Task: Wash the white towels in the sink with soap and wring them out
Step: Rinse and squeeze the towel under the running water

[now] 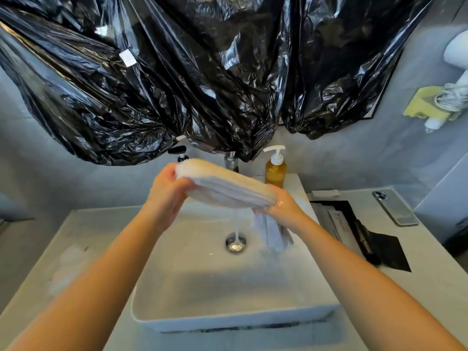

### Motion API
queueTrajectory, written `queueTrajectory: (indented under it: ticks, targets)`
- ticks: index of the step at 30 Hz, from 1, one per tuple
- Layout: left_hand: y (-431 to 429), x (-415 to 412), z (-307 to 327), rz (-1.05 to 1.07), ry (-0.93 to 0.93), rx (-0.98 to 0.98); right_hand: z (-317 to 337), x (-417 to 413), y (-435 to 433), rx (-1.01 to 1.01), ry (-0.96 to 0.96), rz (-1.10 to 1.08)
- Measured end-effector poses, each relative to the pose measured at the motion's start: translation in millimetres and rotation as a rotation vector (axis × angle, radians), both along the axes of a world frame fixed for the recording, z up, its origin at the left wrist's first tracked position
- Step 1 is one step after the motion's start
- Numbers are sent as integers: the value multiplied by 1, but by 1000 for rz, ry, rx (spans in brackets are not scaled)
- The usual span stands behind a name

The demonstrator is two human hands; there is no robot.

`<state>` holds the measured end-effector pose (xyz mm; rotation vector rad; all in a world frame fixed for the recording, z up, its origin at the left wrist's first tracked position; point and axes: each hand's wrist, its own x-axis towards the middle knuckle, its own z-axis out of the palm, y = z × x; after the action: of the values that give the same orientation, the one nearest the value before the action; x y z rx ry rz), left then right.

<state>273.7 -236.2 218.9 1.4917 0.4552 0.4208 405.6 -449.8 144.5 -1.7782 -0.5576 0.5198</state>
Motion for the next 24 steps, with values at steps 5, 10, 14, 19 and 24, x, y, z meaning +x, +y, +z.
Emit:
queueTrajectory:
  ticks: [5,10,14,19,24]
  targets:
    - [9,-43,-88,-183,333,355,13,-5,17,-62,-185,126]
    - [-27,-23,-83,-424,131,351,28,-22,40,-154,-281,258]
    - [-42,1,-85,-231,80,82,31,-23,30,-89,-33,235]
    - [-65,18,-113,-104,53,-363,-24,-36,7,96,337,66]
    - [-72,26,-163,39,278,-251,-78,-39,8,37,435,-31]
